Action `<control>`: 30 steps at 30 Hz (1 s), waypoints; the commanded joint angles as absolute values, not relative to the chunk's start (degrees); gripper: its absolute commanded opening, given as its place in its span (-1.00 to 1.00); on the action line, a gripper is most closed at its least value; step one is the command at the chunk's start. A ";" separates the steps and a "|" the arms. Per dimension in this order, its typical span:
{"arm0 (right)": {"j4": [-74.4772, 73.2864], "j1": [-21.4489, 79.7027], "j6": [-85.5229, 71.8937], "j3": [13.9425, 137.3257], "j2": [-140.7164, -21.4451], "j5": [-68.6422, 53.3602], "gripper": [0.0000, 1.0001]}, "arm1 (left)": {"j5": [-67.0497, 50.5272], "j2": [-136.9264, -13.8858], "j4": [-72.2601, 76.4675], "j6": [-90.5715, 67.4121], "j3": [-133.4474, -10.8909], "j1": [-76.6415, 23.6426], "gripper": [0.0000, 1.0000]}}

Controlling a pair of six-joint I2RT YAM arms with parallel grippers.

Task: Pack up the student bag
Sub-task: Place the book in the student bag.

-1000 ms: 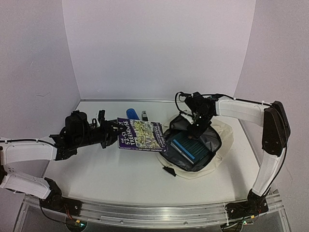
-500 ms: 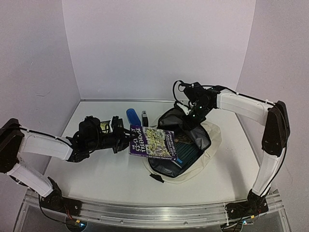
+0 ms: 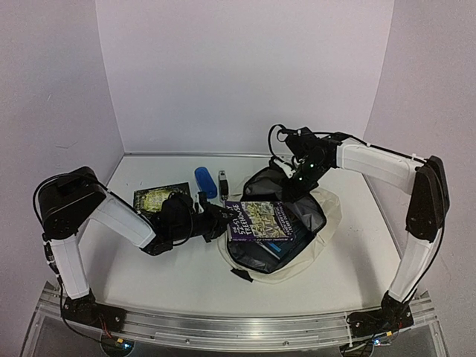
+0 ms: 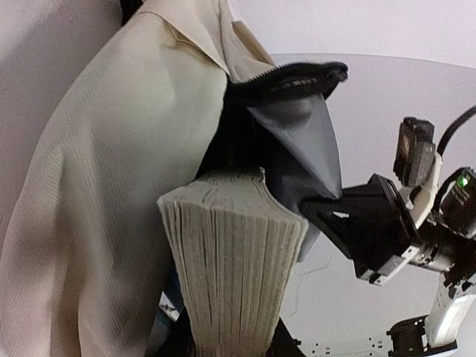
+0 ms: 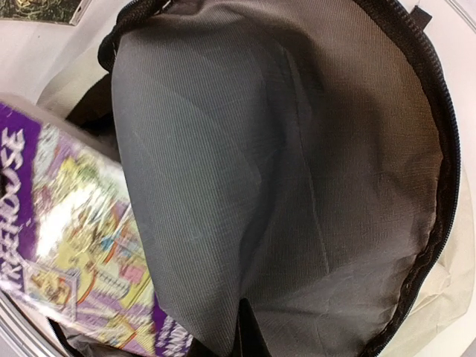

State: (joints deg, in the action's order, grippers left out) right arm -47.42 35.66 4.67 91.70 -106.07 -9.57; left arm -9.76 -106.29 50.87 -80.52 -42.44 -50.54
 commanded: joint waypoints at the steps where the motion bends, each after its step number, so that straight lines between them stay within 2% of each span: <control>1: -47.02 36.08 4.13 90.69 -99.67 -13.31 -1.00 | 3.79 -109.68 54.89 -84.63 -47.78 -52.29 -1.00; 10: -47.02 36.03 3.69 89.25 -98.13 -15.77 -1.00 | 13.72 -117.49 43.81 -83.97 -62.35 -59.13 -0.94; 11: -47.02 36.00 3.56 89.37 -98.36 -15.49 -1.00 | 13.87 -117.99 43.04 -83.69 -63.44 -59.69 -0.88; 15: -47.02 35.98 2.88 90.71 -99.55 -12.77 -1.00 | 14.77 -117.69 35.62 -81.68 -66.99 -62.24 -0.40; 18: -47.02 35.94 2.51 91.70 -100.57 -10.42 -1.00 | 15.67 -115.60 28.69 -80.26 -68.13 -63.93 -0.21; 22: -47.02 35.50 2.27 92.29 -101.69 -8.98 -1.00 | 14.73 -113.04 21.06 -78.63 -68.46 -65.11 -0.04; 30: -47.02 35.28 2.41 92.21 -101.66 -8.85 -1.00 | 8.21 -110.36 11.98 -75.18 -68.31 -65.68 0.09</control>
State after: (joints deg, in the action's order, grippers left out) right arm -47.91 35.66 2.94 89.45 -102.01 -9.68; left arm 11.51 -114.20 17.64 -78.42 -66.03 -65.65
